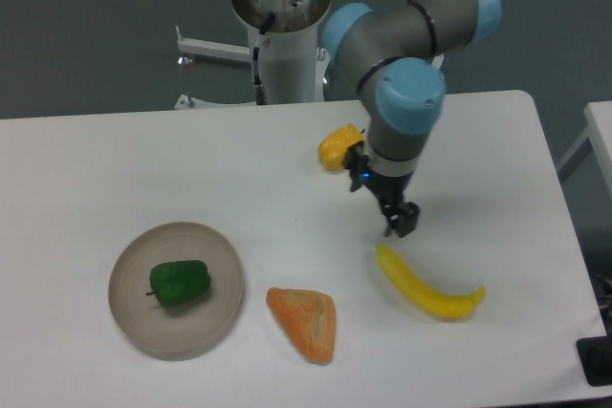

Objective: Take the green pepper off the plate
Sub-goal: 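Move the open gripper over the green pepper on the plate, then lower the gripper around the green pepper and close it, then lift the green pepper off the plate and carry it upward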

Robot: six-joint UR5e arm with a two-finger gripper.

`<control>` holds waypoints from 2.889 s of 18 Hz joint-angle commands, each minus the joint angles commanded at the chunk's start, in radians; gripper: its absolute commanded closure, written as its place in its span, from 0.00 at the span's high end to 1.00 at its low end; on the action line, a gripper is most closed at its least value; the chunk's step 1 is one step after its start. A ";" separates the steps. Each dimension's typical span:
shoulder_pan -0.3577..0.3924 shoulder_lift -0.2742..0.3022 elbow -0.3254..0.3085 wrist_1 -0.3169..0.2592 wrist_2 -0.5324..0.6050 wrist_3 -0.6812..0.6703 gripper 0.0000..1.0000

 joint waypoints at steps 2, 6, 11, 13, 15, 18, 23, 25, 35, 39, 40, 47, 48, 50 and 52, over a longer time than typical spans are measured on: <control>-0.061 -0.005 -0.002 0.012 0.002 -0.100 1.00; -0.152 -0.031 0.000 0.025 0.000 -0.232 1.00; -0.247 -0.092 0.020 0.146 -0.012 -0.376 1.00; -0.261 -0.107 0.018 0.166 -0.015 -0.378 1.00; -0.273 -0.127 0.025 0.193 -0.038 -0.382 1.00; -0.293 -0.153 0.025 0.207 -0.081 -0.396 1.00; -0.327 -0.181 0.025 0.233 -0.081 -0.396 1.00; -0.339 -0.198 0.023 0.270 -0.081 -0.396 1.00; -0.342 -0.215 0.023 0.305 -0.084 -0.418 0.25; -0.330 -0.148 0.026 0.264 -0.083 -0.419 0.22; -0.316 -0.123 0.026 0.231 -0.083 -0.419 0.22; -0.126 0.040 0.026 0.025 -0.081 -0.402 0.22; -0.103 0.044 0.026 0.009 -0.080 -0.401 0.22; -0.060 0.046 0.028 -0.008 -0.081 -0.393 0.22; -0.022 0.046 0.026 -0.011 -0.081 -0.343 0.22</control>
